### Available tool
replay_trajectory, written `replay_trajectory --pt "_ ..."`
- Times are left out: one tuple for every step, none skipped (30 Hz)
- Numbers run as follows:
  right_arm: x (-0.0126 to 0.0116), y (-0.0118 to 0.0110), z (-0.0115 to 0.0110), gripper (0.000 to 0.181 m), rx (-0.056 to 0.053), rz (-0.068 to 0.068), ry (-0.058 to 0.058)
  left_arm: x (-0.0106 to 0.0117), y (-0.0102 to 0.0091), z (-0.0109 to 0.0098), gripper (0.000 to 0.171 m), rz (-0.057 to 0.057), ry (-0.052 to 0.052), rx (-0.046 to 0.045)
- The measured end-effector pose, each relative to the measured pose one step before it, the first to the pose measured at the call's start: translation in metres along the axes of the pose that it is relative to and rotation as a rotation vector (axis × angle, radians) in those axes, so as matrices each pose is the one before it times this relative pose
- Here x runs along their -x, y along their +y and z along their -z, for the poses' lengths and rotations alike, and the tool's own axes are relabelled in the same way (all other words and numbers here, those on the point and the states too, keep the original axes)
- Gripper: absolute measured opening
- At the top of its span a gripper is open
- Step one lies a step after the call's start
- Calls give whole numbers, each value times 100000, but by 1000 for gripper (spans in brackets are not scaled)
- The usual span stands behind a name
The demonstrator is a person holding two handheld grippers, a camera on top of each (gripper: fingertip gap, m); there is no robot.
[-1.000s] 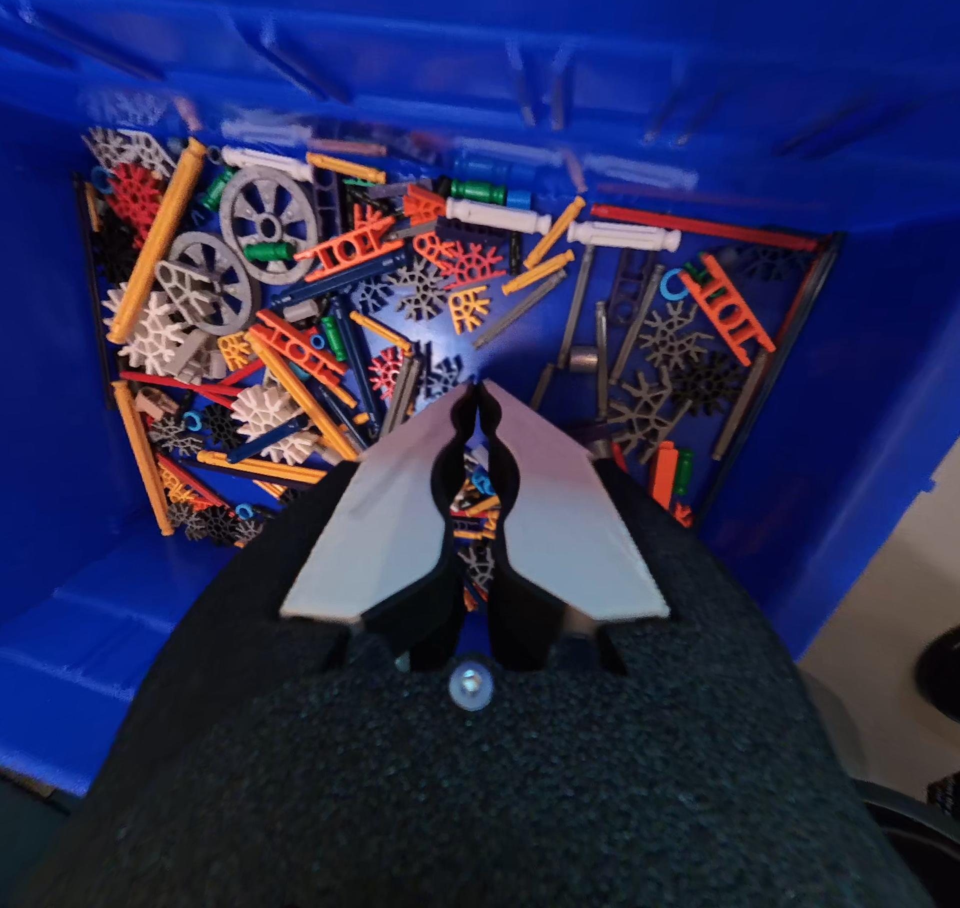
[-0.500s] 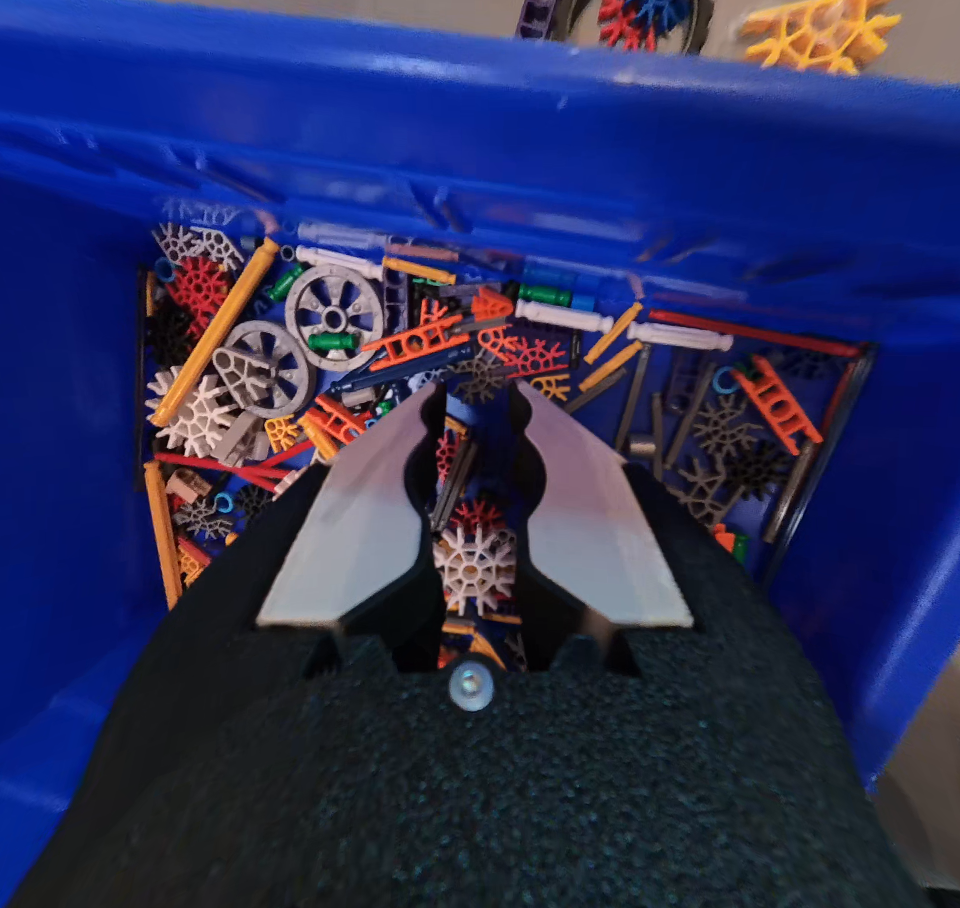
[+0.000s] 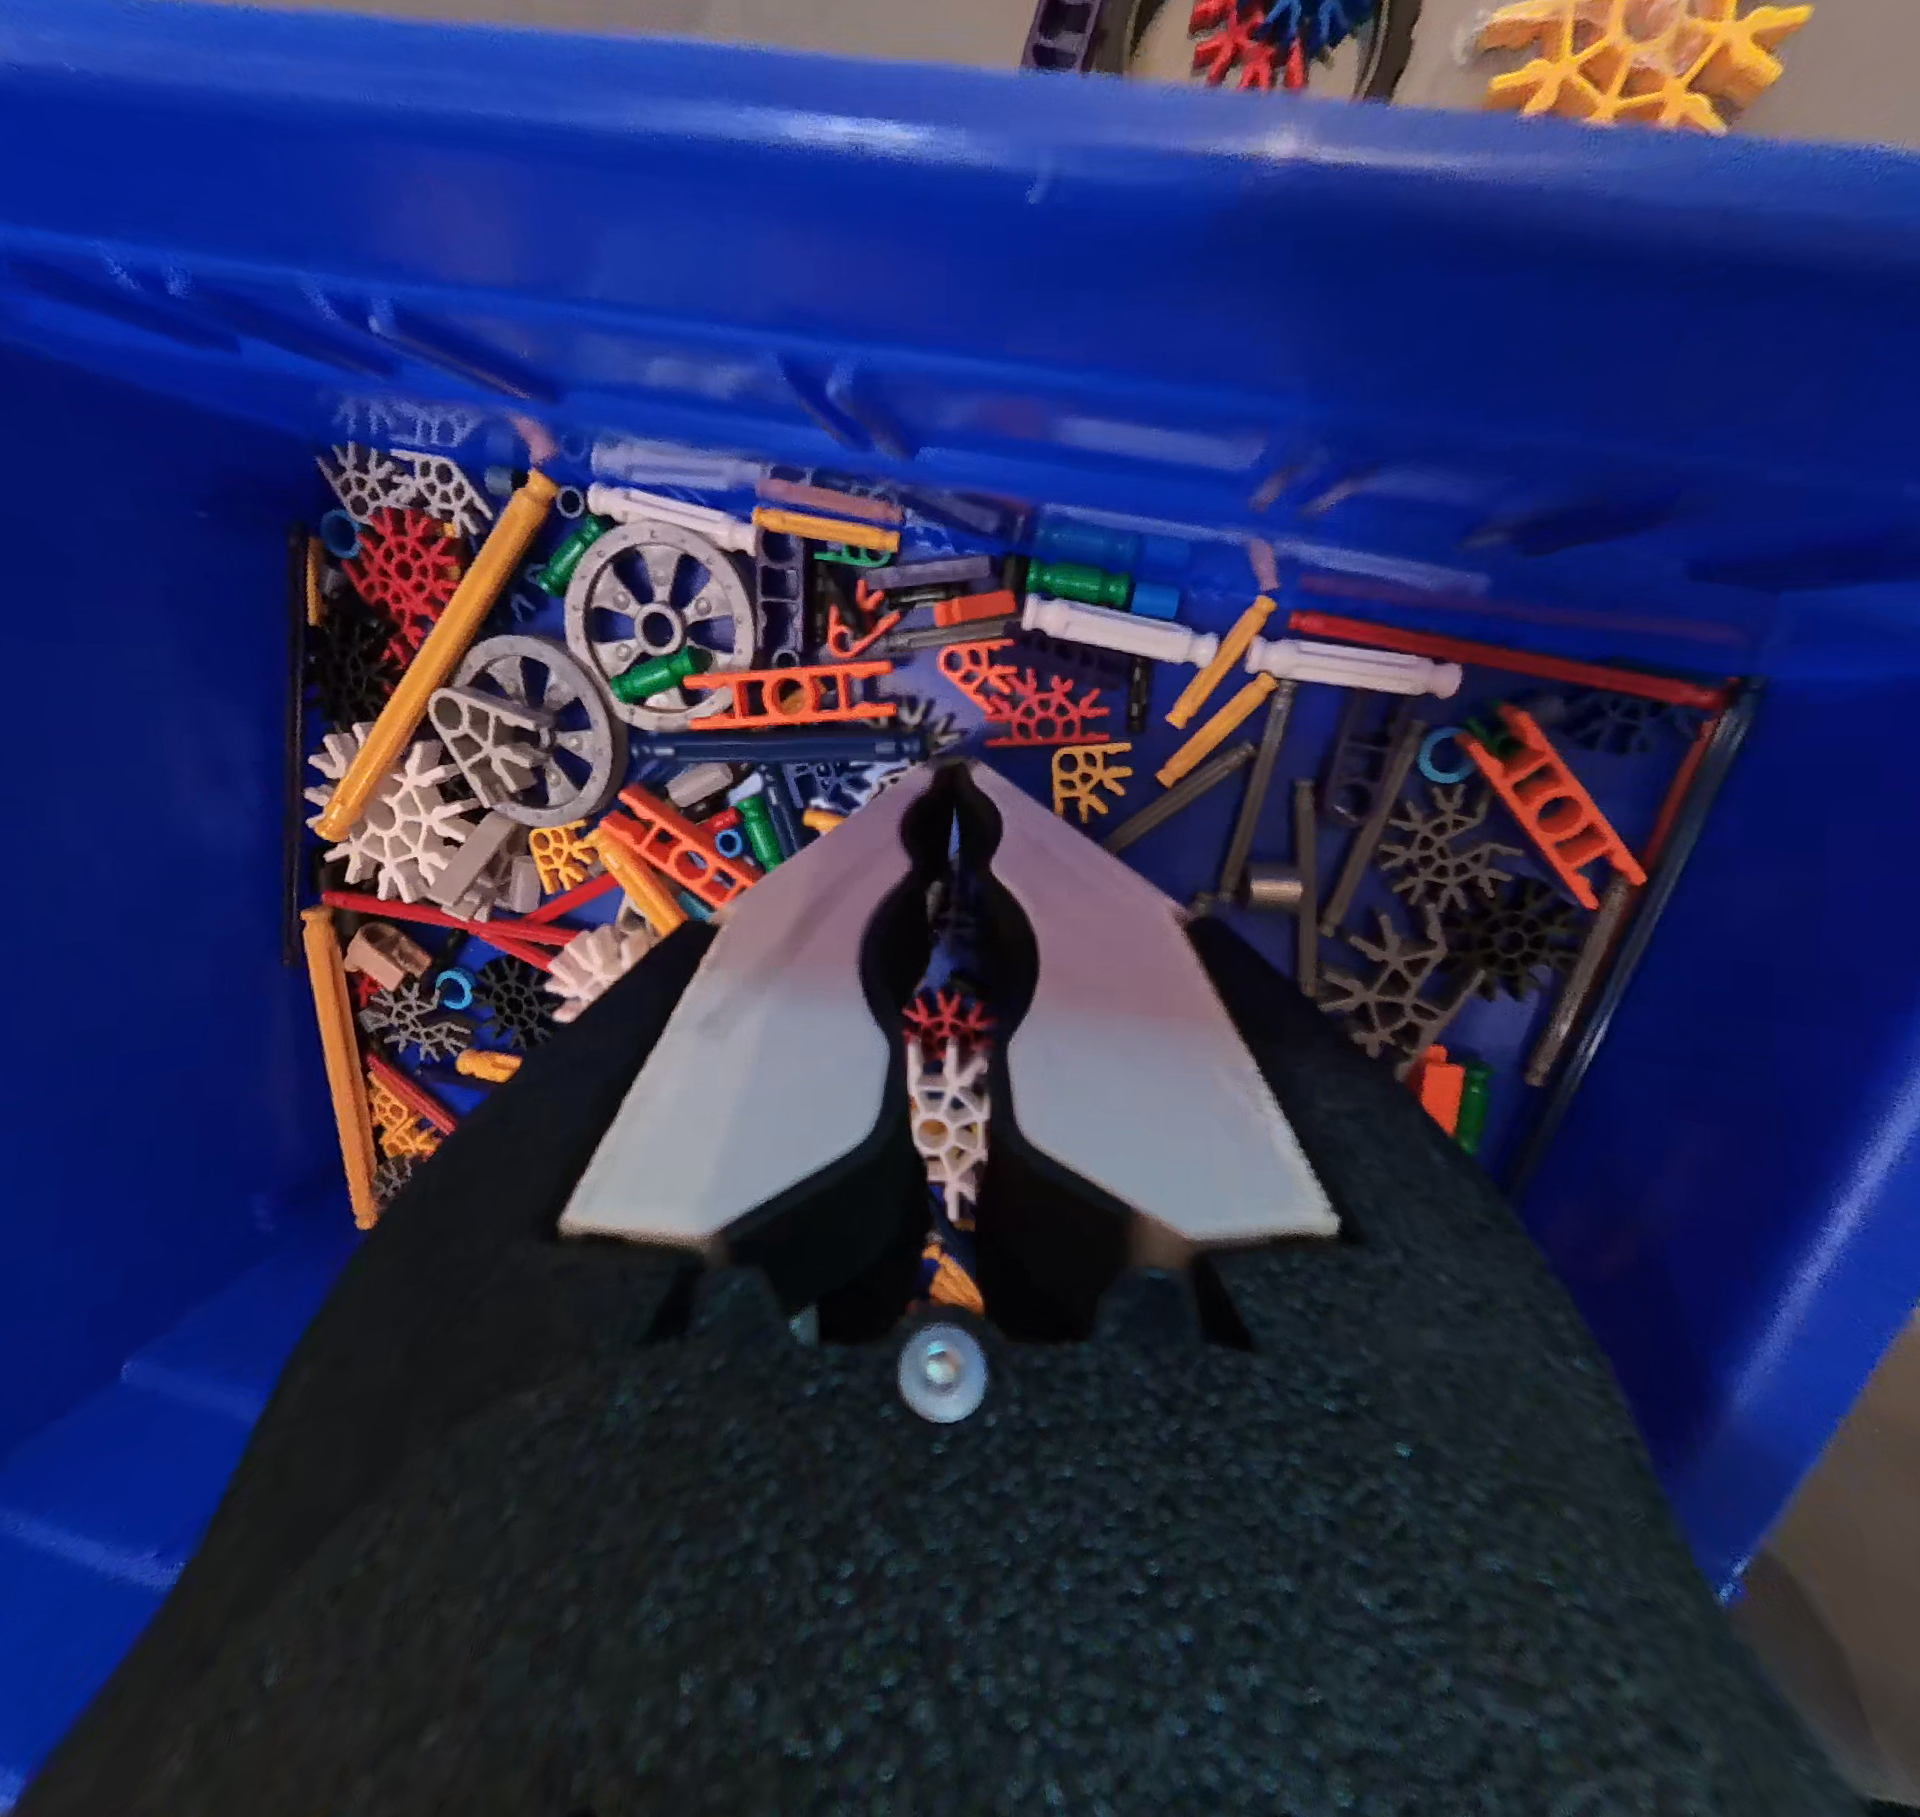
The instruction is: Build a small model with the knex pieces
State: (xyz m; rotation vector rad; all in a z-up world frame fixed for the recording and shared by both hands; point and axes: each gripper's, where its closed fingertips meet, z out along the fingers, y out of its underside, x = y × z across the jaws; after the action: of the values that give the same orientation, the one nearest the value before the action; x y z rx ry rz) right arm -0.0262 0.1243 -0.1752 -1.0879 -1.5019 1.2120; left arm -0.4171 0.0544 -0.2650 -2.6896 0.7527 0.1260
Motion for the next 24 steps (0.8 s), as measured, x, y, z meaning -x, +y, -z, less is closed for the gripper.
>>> replay_trajectory --pt "17 5 -8 5 51 77 -106 -129 104 72 0 134 315 548" --pt "9 8 -5 5 3 105 30 -14 211 77 0 -424 -185 1099" --pt "6 -6 3 5 -31 98 65 187 224 45 0 -639 -1341 1083" --pt "1 -7 5 5 -44 96 30 139 174 43 0 -76 -733 658" --pt "14 -2 5 5 -3 77 14 -68 266 25 2 365 900 1266" --pt "-4 -3 -3 5 -9 68 61 252 311 5 12 693 -824 1857" --pt "4 2 0 5 25 38 20 299 128 10 20 874 -1022 902" --pt "6 10 -4 5 77 -8 -51 -200 19 1 20 1170 2131 231" --pt "1 14 -19 5 112 -99 -76 -211 -72 6 21 341 1963 -145" --pt "-14 8 -1 5 35 -131 -56 214 -103 -5 26 -287 -885 -3" --pt "-4 -14 13 5 -123 -30 4 211 -54 -10 29 -50 -784 266" --pt "3 -9 5 5 -68 -33 9 -63 -91 -31 28 -57 979 -200" --pt "-13 8 -2 5 48 -105 -7 -44 -173 -66 27 465 974 -671" --pt "-8 4 -6 5 25 -67 6 55 -162 -90 24 933 455 -563" --pt "8 0 0 5 3 -33 -42 -16 -157 -86 20 827 758 -688" --pt "-5 -1 12 5 -32 -63 -54 91 -64 -32 19 925 104 -5" --pt "1 -5 -1 5 -47 -81 -34 191 11 -28 17 829 -765 625" --pt "2 2 2 5 1 -74 -46 32 4 0 17 96 30 464" --pt "0 -4 -4 5 40 -69 -59 -4 4 1 17 396 619 469" --pt "-10 5 5 5 15 -75 -31 0 -5 19 17 1333 1247 99" --pt "3 -7 -3 5 -47 -17 -13 -13 -10 20 17 2067 1854 -210" --pt "2 -7 15 5 -62 10 11 -13 -21 27 16 1513 1591 -368" --pt "9 -12 2 5 -82 39 0 -27 8 9 16 167 486 -302" --pt "3 -15 19 5 -118 69 58 -278 101 61 15 -933 686 466"
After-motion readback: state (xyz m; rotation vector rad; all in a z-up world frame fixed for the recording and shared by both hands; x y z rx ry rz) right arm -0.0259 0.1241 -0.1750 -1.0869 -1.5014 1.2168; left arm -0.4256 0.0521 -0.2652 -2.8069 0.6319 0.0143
